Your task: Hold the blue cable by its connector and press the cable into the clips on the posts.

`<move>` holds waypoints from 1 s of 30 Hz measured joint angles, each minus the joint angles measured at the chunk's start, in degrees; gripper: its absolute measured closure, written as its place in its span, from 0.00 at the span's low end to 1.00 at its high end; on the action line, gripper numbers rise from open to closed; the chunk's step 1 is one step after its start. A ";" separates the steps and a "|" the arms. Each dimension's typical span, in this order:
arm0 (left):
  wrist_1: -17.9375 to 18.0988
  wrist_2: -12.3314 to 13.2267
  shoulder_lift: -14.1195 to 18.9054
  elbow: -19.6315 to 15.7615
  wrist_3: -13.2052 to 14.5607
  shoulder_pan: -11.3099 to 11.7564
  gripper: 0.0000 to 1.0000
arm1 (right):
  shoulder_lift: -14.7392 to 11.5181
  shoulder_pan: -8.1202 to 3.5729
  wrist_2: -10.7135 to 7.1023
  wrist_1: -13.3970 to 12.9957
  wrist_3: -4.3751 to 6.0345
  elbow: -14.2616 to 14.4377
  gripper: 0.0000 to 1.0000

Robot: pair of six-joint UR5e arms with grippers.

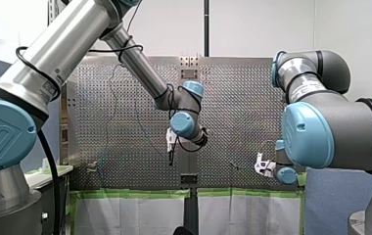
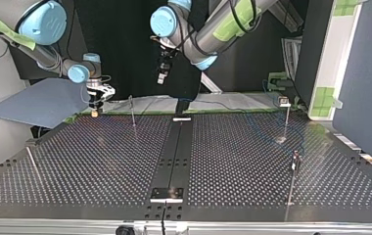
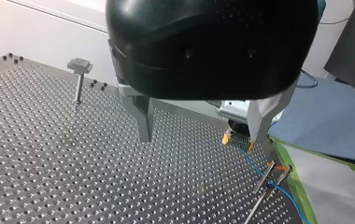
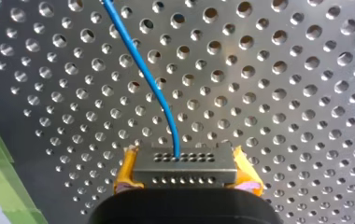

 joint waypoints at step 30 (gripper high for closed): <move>1.34 -3.34 14.70 -14.70 -0.14 -0.53 0.00 | -13.00 0.12 0.91 0.56 -0.79 9.12 1.00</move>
